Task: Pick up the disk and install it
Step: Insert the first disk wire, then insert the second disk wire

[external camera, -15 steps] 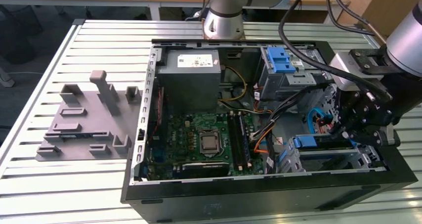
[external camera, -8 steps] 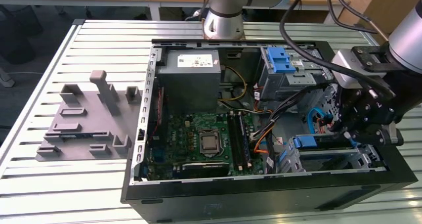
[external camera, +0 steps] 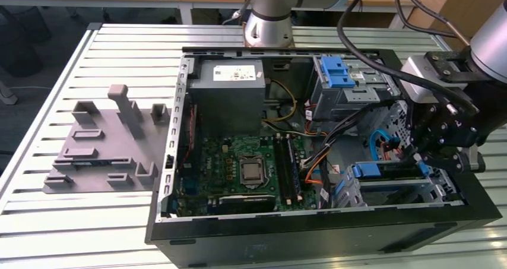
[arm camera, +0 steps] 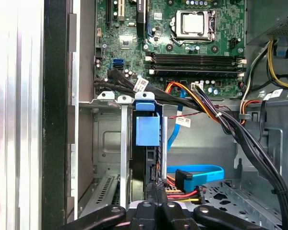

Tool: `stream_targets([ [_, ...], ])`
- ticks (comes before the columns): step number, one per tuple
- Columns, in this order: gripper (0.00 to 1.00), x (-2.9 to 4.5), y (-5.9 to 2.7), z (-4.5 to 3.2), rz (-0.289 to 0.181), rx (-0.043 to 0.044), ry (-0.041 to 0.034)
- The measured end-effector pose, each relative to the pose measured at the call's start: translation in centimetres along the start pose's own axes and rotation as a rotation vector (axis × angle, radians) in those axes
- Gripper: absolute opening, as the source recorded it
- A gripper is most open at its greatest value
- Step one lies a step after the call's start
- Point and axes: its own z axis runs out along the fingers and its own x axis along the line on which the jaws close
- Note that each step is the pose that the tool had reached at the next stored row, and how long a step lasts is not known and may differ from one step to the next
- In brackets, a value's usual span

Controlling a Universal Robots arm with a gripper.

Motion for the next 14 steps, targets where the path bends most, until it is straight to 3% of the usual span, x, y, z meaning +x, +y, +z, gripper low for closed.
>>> stream_targets([
  [14,0.11,0.00,0.00,-0.26,0.000,0.0000,0.0002],
])
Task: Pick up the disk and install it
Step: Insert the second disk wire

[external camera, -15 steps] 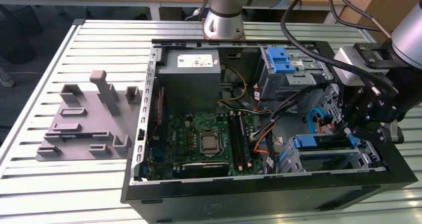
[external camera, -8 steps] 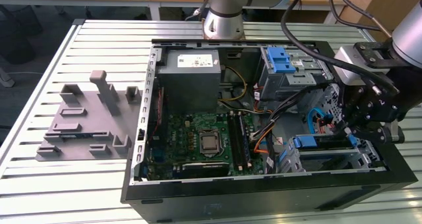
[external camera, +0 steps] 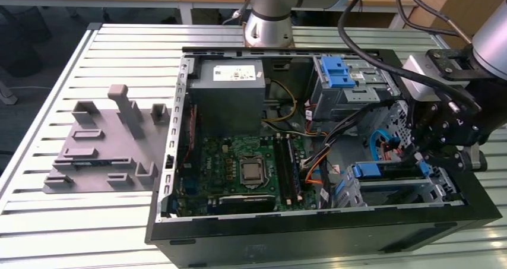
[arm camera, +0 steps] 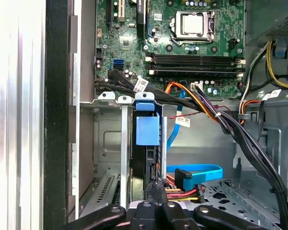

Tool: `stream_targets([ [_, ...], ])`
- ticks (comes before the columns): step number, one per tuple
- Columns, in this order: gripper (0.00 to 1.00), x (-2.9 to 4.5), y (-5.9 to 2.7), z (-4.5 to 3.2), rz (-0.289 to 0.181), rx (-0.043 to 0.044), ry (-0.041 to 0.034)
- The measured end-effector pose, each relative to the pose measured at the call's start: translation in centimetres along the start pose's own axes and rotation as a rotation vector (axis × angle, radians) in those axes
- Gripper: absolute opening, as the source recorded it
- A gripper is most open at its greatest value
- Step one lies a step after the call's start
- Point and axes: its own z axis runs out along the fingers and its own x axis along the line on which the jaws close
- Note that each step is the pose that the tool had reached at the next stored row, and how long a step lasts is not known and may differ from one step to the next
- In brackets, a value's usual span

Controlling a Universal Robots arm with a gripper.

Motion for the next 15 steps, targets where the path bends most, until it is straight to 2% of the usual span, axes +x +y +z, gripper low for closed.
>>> stream_targets([
  [5,0.11,-0.01,0.00,-0.45,0.000,0.0000,-0.0003],
  [8,0.11,-0.02,0.00,-0.70,0.000,0.0000,-0.0063],
  [15,0.11,-0.02,0.14,-0.90,0.000,0.0000,-0.0092],
])
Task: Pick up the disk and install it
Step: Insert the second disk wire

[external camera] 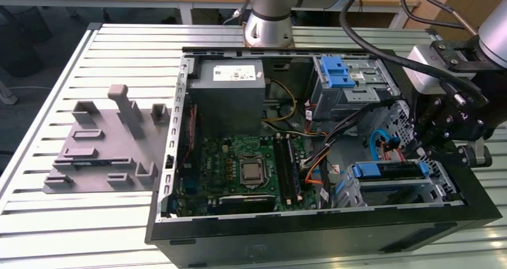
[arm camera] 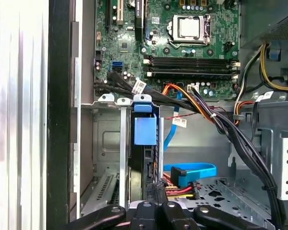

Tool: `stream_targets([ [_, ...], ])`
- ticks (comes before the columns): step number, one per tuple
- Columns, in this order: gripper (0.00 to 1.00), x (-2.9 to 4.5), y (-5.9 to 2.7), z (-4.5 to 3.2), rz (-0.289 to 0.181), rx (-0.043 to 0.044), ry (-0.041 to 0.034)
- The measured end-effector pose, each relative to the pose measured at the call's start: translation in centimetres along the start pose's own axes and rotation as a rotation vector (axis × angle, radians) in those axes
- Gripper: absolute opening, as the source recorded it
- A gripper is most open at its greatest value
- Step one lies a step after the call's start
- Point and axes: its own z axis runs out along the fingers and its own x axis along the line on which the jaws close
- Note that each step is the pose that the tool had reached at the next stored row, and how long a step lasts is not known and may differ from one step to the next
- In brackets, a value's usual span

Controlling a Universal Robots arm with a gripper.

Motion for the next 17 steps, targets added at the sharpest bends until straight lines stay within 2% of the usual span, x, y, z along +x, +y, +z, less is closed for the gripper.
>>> stream_targets([
  [8,0.11,0.01,1.03,-0.02,0.000,0.0011,-0.0049],
  [10,0.11,0.00,1.16,-0.36,0.000,0.0014,-0.0066],
  [14,0.11,-0.05,1.30,-1.49,0.000,0.0015,-0.0089],
  [17,0.11,-0.05,1.86,-1.57,0.000,0.0015,-0.0102],
])
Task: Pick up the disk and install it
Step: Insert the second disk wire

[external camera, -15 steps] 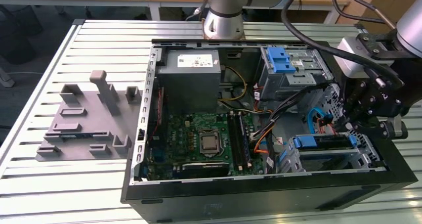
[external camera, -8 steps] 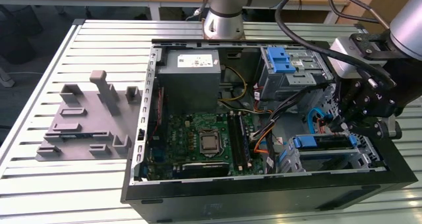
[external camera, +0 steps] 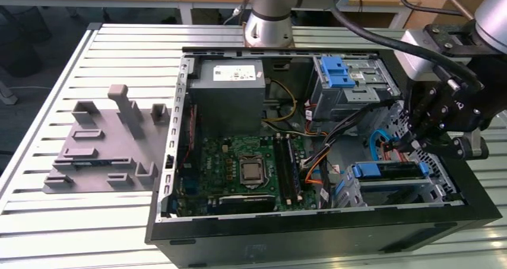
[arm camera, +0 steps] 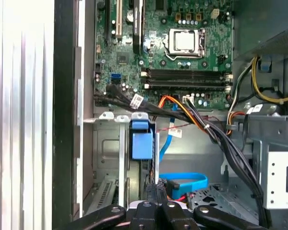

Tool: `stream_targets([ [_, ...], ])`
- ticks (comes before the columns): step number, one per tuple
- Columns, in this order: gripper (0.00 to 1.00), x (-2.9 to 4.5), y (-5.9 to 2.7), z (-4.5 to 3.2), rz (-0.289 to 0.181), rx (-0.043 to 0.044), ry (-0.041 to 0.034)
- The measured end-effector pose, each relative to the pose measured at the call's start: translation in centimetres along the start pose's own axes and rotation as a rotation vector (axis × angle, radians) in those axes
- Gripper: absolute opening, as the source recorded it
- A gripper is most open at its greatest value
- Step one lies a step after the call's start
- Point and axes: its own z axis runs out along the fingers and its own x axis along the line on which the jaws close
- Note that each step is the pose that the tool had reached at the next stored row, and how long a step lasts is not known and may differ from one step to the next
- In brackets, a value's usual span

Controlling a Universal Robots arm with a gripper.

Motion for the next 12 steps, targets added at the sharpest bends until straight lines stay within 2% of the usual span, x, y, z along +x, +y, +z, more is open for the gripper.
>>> stream_targets([
  [4,0.11,-0.08,0.40,-0.01,0.000,0.0000,-0.0003],
  [9,0.11,-0.83,0.41,0.03,-0.006,-0.0003,-0.0005],
  [12,0.11,-1.02,0.42,-0.03,-0.008,-0.0004,-0.0004],
])
